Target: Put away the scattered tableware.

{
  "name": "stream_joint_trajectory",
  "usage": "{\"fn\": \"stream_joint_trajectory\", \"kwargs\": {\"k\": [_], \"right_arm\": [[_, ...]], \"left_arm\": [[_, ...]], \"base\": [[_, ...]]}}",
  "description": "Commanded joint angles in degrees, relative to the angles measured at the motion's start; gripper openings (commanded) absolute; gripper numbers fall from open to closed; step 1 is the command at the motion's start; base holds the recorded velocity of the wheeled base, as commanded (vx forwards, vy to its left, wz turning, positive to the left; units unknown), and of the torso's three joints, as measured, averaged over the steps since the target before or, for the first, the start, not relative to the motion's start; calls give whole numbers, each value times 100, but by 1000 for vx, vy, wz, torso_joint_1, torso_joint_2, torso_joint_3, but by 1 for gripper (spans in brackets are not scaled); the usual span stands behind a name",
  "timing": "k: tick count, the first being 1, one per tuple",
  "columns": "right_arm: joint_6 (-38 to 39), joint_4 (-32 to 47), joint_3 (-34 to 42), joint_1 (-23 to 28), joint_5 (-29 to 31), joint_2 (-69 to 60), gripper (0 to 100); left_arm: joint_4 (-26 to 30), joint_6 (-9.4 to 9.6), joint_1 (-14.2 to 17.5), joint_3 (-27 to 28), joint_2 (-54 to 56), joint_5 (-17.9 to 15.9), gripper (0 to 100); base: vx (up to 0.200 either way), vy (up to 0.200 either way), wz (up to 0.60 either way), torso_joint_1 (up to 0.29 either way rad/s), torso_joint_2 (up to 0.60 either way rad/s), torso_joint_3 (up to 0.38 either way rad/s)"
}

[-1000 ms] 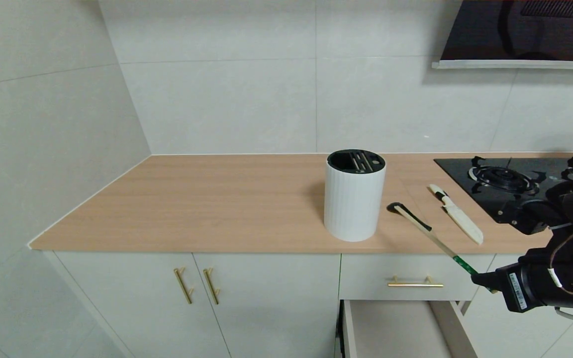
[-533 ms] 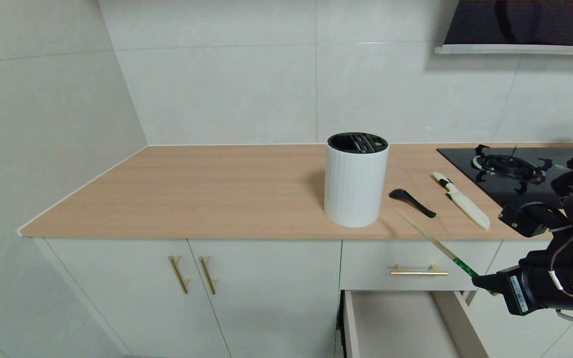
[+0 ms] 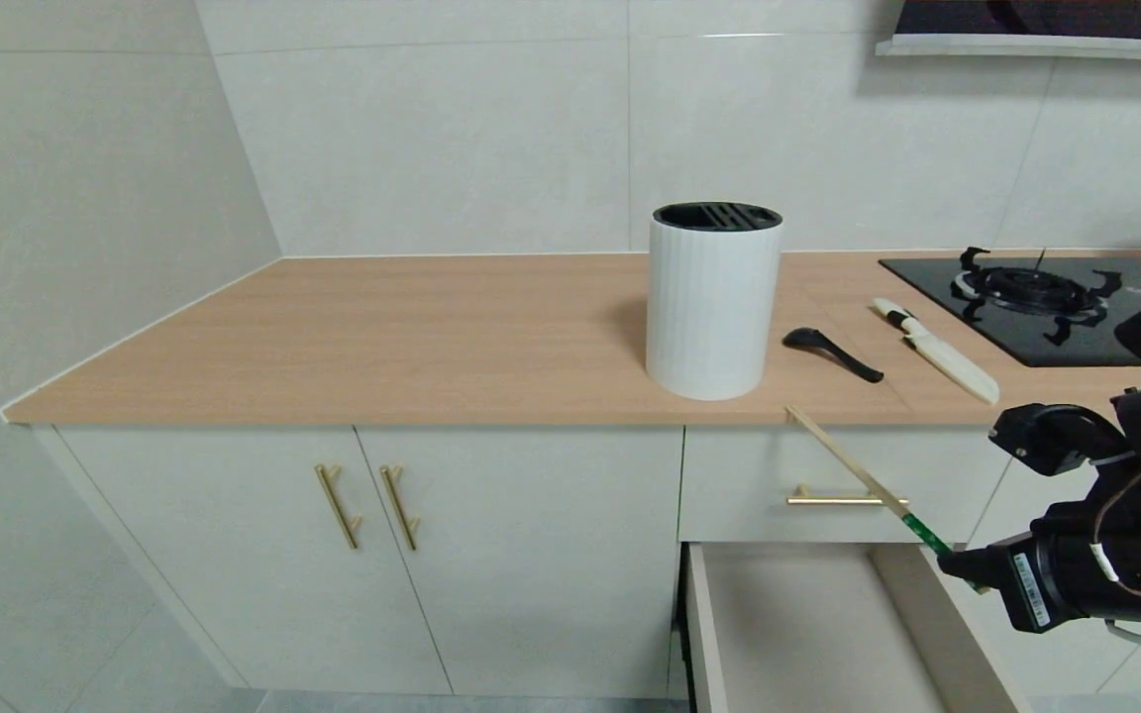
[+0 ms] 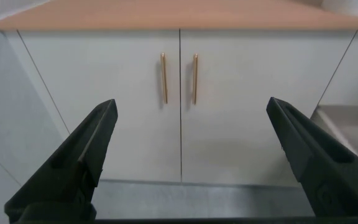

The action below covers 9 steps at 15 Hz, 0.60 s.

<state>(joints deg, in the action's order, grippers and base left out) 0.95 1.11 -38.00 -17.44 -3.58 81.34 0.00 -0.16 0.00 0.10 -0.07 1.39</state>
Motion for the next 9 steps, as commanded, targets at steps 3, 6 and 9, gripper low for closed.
{"fn": "stream_joint_trajectory", "kwargs": {"k": [3, 6, 9], "right_arm": [[2, -5, 3, -5, -2, 31, 0], [-174, 3, 91, -75, -178, -267, 0], [-420, 249, 231, -488, -564, -812, 0]], "left_arm": [[-9, -2, 0, -1, -1, 2, 100], [-9, -2, 0, -1, -1, 2, 100], [-9, -2, 0, -1, -1, 2, 100]], "base": [[0, 0, 0, -201, 486, 287], [0, 0, 0, -188, 466, 295], [0, 0, 0, -163, 458, 290]]}}
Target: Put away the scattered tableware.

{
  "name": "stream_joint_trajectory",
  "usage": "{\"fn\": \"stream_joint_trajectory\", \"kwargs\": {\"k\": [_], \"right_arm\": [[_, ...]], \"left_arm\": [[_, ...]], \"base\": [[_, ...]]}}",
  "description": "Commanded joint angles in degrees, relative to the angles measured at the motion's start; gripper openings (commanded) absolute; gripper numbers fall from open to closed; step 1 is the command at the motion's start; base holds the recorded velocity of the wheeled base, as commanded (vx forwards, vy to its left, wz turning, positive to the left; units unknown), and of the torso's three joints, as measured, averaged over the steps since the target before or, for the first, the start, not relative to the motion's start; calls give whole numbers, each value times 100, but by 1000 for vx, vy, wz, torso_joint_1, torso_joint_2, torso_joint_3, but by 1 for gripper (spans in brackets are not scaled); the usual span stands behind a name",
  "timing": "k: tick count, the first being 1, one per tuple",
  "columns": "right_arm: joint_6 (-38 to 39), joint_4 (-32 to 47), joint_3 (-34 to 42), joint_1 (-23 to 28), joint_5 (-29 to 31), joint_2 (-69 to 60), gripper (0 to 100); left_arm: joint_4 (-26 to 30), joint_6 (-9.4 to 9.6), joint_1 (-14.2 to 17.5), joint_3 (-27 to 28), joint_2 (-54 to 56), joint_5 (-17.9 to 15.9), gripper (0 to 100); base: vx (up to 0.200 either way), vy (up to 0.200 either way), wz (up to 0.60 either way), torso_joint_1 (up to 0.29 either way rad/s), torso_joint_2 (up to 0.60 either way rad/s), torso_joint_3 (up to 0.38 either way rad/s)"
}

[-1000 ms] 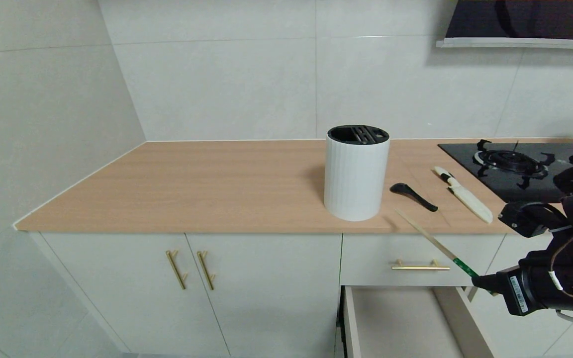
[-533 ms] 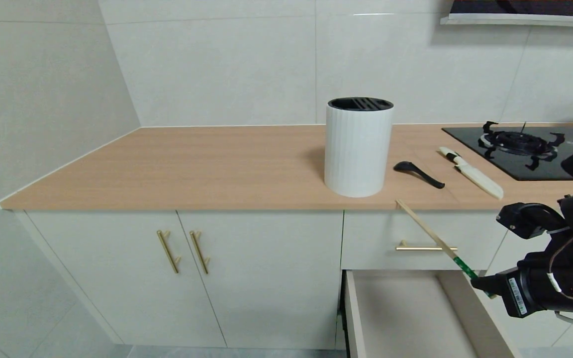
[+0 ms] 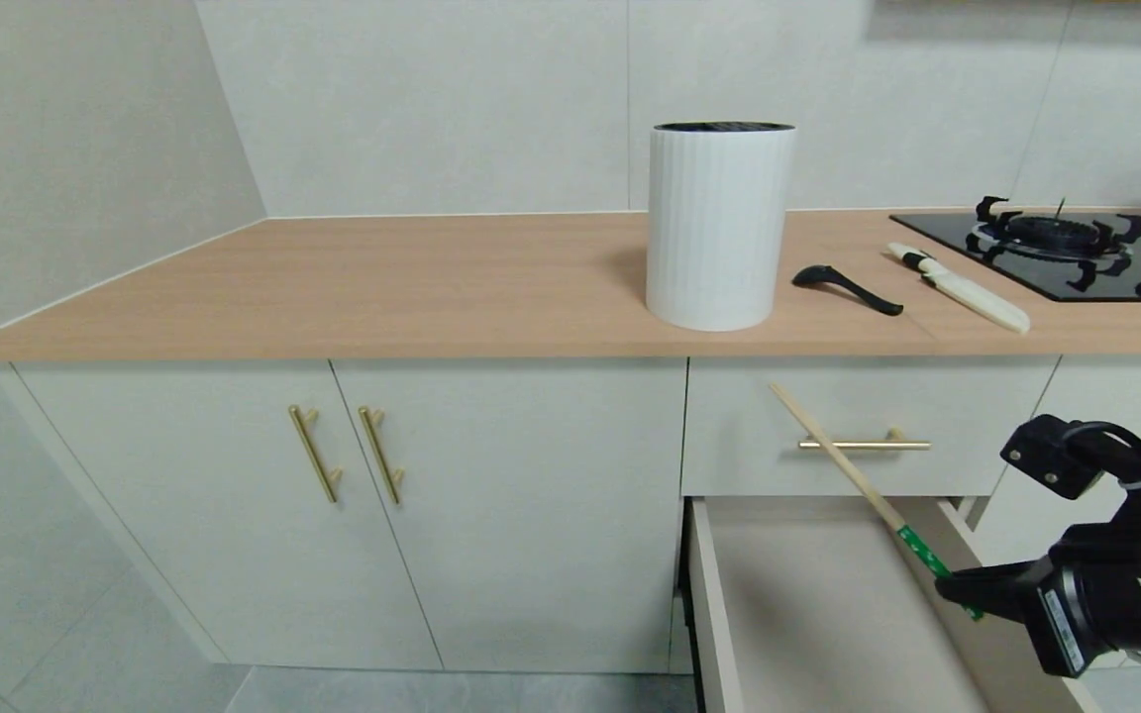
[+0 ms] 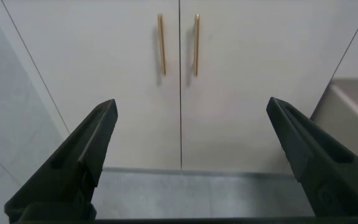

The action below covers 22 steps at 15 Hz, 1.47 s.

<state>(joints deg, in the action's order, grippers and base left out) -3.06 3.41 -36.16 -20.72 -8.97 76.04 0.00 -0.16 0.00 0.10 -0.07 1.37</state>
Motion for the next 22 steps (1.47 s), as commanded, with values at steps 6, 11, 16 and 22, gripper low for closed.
{"fn": "stream_joint_trajectory", "kwargs": {"k": [6, 11, 16, 22], "right_arm": [[-133, 107, 135, -195, -17, 411, 0], [-133, 63, 126, -195, 1, 728, 0], [-98, -447, 83, 68, 53, 2169, 0], [1132, -1001, -673, 218, 387, 3971, 0]], "left_arm": [[0, -2, 0, -1, -1, 4, 100], [-9, -2, 0, -1, -1, 4, 100], [-9, -2, 0, -1, -1, 4, 100], [-9, -2, 0, -1, -1, 4, 100]], "base": [[0, 0, 0, -124, 430, 300], [0, 0, 0, -17, 72, 38], [0, 0, 0, 0, 0, 0], [0, 0, 0, 0, 0, 0]]}}
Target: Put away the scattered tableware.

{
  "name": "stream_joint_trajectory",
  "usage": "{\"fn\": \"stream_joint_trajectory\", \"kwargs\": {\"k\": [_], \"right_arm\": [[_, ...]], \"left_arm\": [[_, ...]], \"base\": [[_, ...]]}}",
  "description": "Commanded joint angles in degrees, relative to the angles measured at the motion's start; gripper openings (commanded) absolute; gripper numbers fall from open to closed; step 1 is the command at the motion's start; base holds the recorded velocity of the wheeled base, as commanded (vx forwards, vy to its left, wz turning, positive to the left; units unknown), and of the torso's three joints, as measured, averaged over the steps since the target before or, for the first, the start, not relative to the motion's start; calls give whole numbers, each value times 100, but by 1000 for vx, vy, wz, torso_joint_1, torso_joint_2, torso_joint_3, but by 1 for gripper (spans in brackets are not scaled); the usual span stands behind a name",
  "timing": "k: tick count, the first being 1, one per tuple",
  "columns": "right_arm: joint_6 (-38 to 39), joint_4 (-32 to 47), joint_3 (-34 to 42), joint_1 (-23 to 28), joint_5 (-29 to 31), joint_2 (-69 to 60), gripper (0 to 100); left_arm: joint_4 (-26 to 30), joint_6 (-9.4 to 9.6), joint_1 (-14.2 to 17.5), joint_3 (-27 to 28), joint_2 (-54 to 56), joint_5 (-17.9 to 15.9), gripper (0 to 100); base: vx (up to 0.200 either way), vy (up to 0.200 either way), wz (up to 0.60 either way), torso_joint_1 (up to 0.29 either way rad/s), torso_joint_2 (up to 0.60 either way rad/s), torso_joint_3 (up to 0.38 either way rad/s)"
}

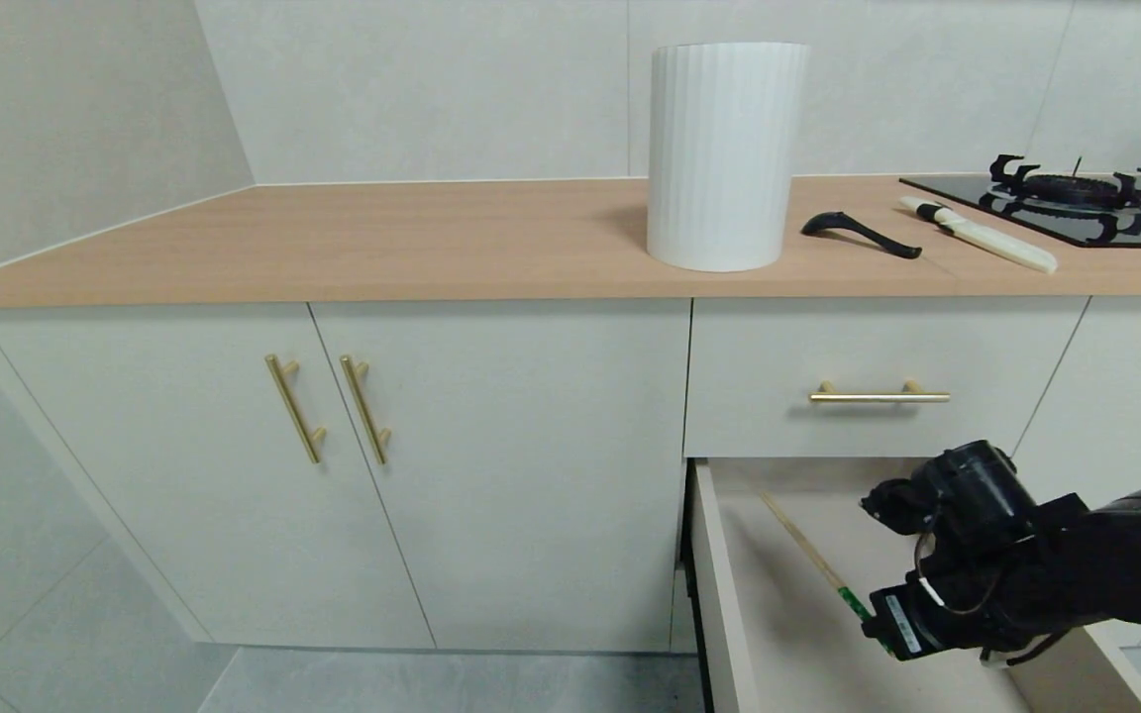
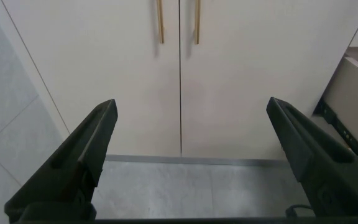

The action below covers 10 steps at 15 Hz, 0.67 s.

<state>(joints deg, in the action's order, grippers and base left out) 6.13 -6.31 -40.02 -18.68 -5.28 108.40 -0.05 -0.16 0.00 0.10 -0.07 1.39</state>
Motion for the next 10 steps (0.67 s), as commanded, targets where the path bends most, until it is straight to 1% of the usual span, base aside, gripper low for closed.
{"fn": "stream_joint_trajectory", "kwargs": {"k": [1, 2, 3, 4, 5, 8, 9, 10], "right_arm": [[459, -36, -445, 4, 27, 946, 0], [565, -36, -498, -4, 27, 1025, 0], [986, -72, -770, -40, 71, 1386, 0], [1276, -151, -876, -40, 220, 1561, 0], [1426, -230, -911, -48, 308, 1685, 0], [1417, -265, -902, -154, 352, 1887, 0], [1408, -265, -911, -171, 431, 1966, 0], [1408, -265, -911, -233, 677, 2019, 0]], "left_arm": [[-4, -2, 0, -1, -1, 2, 100], [-4, -2, 0, -1, -1, 2, 100], [-4, -2, 0, -1, -1, 2, 100], [-4, -2, 0, -1, -1, 2, 100], [5, -2, 0, -1, -1, 2, 100], [-4, -2, 0, -1, -1, 2, 100], [5, -2, 0, -1, -1, 2, 100], [-4, -2, 0, -1, -1, 2, 100]], "base": [[0, 0, 0, 0, 0, 0], [0, 0, 0, 0, 0, 0], [0, 0, 0, 0, 0, 0], [0, 0, 0, 0, 0, 0], [0, 0, 0, 0, 0, 0], [0, 0, 0, 0, 0, 0], [0, 0, 0, 0, 0, 0], [0, 0, 0, 0, 0, 0]]}}
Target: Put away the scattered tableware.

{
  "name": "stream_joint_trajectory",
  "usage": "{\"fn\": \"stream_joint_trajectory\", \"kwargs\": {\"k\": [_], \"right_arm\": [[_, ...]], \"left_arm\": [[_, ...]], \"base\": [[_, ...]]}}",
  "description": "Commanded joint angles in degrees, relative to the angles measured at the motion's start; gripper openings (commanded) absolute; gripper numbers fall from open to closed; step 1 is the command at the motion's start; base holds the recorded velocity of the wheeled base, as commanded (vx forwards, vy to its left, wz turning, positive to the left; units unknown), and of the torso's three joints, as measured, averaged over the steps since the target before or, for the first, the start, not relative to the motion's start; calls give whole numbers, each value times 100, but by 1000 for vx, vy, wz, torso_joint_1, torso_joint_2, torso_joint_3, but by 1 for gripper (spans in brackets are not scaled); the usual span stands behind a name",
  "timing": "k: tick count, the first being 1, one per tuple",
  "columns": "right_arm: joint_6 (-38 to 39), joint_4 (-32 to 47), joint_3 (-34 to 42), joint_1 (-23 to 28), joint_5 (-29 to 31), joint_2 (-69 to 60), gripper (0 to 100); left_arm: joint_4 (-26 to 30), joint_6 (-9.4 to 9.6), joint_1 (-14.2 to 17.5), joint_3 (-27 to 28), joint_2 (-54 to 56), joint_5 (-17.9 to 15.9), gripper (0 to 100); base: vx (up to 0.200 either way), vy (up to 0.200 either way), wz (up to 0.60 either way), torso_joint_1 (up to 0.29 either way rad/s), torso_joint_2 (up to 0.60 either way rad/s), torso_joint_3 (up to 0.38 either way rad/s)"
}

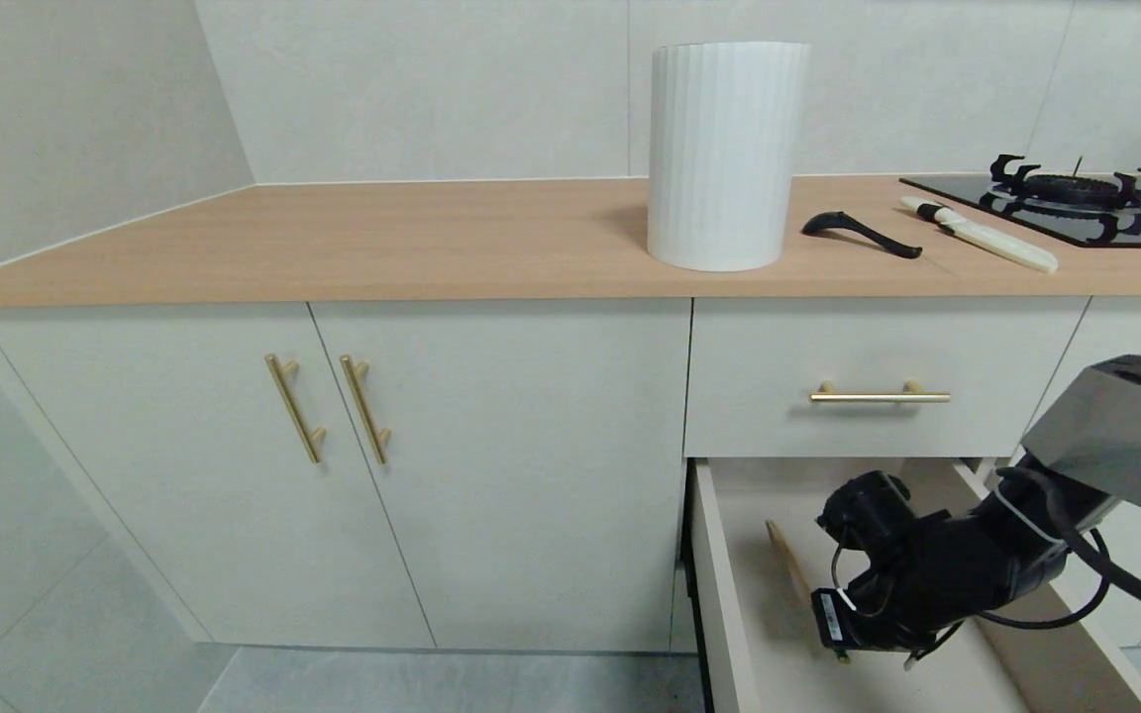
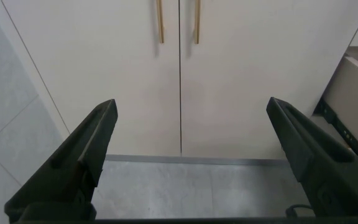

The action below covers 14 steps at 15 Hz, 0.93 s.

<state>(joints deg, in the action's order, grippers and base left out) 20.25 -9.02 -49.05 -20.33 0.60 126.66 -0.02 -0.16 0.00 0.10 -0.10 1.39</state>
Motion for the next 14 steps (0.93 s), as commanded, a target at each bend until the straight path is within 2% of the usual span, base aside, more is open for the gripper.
{"fn": "stream_joint_trajectory", "kwargs": {"k": [1, 3, 13, 14], "right_arm": [[-3, 6, -16, -111, 309, 280, 0], [14, -12, -69, -129, 494, 351, 0], [14, -12, -60, -155, 512, 368, 0], [14, -12, -60, -155, 512, 368, 100]], "left_arm": [[2, -2, 0, -1, 1, 2, 100], [-6, -2, 0, -1, 1, 2, 100], [-6, -2, 0, -1, 1, 2, 100], [-6, -2, 0, -1, 1, 2, 100]], "base": [[0, 0, 0, 0, 0, 0], [0, 0, 0, 0, 0, 0], [0, 0, 0, 0, 0, 0], [0, 0, 0, 0, 0, 0]]}}
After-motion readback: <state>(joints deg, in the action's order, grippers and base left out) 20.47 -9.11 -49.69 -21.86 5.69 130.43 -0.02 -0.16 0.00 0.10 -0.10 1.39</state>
